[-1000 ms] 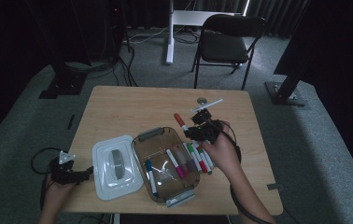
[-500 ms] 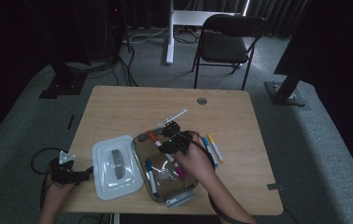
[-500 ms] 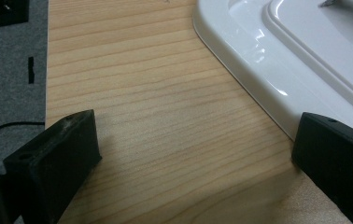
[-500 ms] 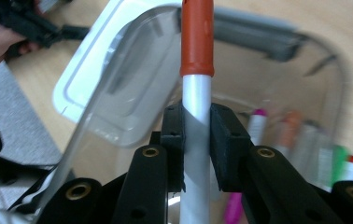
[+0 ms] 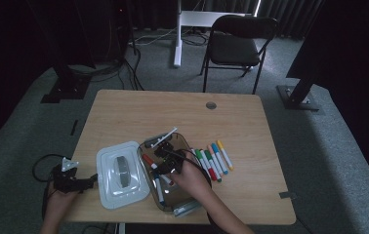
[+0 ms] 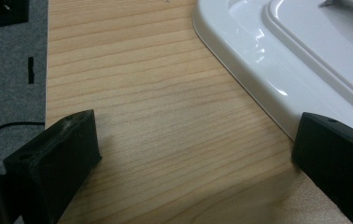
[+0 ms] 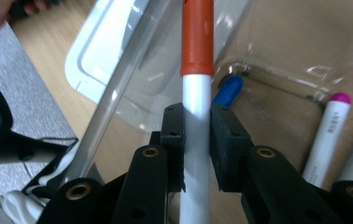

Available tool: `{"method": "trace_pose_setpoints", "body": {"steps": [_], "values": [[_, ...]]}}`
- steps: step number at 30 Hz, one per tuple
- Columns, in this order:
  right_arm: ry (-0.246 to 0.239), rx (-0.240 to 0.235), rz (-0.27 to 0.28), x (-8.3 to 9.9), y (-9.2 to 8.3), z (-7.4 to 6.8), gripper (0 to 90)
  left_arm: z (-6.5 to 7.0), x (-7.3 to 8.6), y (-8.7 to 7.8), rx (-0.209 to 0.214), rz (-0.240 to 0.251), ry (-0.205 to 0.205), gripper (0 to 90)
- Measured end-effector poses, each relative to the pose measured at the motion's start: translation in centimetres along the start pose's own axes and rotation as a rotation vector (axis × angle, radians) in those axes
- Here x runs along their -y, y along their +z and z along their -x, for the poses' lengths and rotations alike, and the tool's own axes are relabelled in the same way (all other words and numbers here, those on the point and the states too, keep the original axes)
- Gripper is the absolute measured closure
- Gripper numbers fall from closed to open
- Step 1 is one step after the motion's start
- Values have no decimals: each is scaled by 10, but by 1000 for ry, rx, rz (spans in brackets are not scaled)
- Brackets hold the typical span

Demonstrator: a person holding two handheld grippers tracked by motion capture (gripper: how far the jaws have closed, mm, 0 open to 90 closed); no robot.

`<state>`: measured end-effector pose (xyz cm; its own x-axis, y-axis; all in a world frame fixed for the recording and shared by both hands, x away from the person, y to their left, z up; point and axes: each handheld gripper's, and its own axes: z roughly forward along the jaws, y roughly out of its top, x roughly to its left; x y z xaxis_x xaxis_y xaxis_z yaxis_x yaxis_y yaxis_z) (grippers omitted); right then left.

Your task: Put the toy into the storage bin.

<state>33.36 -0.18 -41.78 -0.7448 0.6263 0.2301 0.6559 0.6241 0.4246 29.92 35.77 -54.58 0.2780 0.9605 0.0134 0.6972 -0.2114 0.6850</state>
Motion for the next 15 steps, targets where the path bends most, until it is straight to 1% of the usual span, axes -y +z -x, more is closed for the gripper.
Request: {"method": "trace_pose_setpoints", "body": {"steps": [1, 7, 8, 10, 12, 15], "values": [[-2, 5, -10, 0, 3, 0, 765, 0, 0, 0, 0, 0, 0, 12], [8, 4, -74, -1, 18, 2, 765, 0, 0, 0, 0, 1, 1, 12], [8, 4, -74, -1, 18, 2, 765, 0, 0, 0, 0, 1, 1, 12], [11, 12, -113, -2, 27, 5, 765, 0, 0, 0, 0, 1, 0, 12], [7, 21, -140, -2, 31, 5, 764, 0, 0, 0, 0, 1, 1, 12], [11, 28, -167, -4, 38, 5, 763, 0, 0, 0, 0, 1, 1, 12]]}}
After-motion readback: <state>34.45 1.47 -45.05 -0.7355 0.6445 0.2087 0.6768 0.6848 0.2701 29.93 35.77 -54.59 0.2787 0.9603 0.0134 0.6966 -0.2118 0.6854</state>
